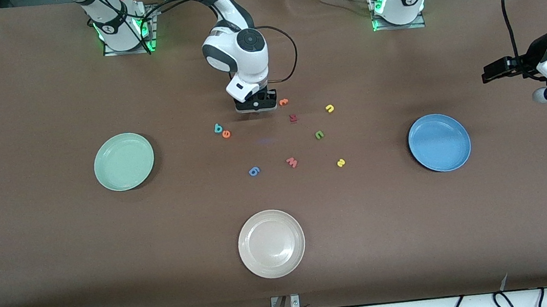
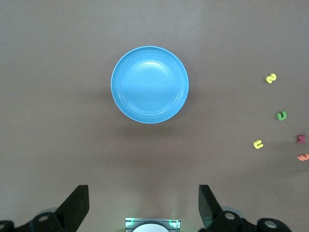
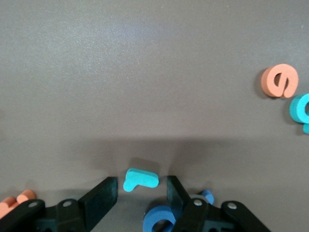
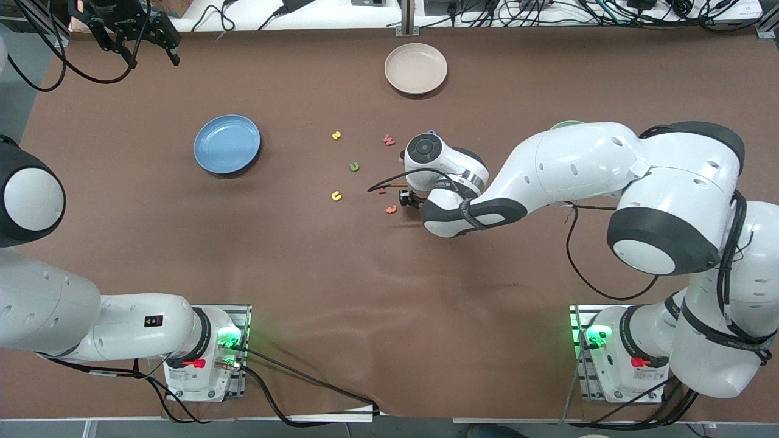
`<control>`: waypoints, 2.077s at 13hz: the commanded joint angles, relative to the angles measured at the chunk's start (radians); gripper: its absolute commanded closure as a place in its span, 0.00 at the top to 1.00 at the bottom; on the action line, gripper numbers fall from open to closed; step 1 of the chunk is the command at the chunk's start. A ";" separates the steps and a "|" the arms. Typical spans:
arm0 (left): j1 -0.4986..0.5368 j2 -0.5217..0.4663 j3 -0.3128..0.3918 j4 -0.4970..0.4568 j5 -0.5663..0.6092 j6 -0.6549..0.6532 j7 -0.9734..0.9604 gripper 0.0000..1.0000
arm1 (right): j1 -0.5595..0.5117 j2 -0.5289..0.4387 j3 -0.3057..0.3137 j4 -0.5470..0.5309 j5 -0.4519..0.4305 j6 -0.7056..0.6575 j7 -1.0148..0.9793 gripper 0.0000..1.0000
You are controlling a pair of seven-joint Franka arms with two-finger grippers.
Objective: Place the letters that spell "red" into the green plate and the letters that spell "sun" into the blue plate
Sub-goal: 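Lift the cyan letter with the right gripper while the left gripper reaches out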
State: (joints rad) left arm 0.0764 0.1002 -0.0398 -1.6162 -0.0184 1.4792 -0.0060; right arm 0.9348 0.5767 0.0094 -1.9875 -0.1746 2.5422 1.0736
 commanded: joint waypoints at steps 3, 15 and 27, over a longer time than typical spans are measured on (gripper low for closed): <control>0.003 0.016 -0.003 0.001 0.032 0.018 0.021 1.00 | -0.001 0.014 0.003 0.054 -0.006 -0.023 -0.003 0.53; 0.005 0.044 -0.002 -0.004 0.032 0.058 0.023 1.00 | 0.001 0.031 0.003 0.058 -0.006 -0.026 0.005 0.49; -0.133 0.128 -0.006 0.002 0.028 0.191 -0.112 1.00 | -0.020 -0.088 -0.041 0.078 -0.003 -0.201 -0.012 0.13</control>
State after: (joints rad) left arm -0.0003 0.1933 -0.0460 -1.6213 -0.0184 1.6304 -0.0482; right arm 0.9304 0.5692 -0.0070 -1.9105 -0.1745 2.4246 1.0738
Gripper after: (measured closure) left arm 0.000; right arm 0.740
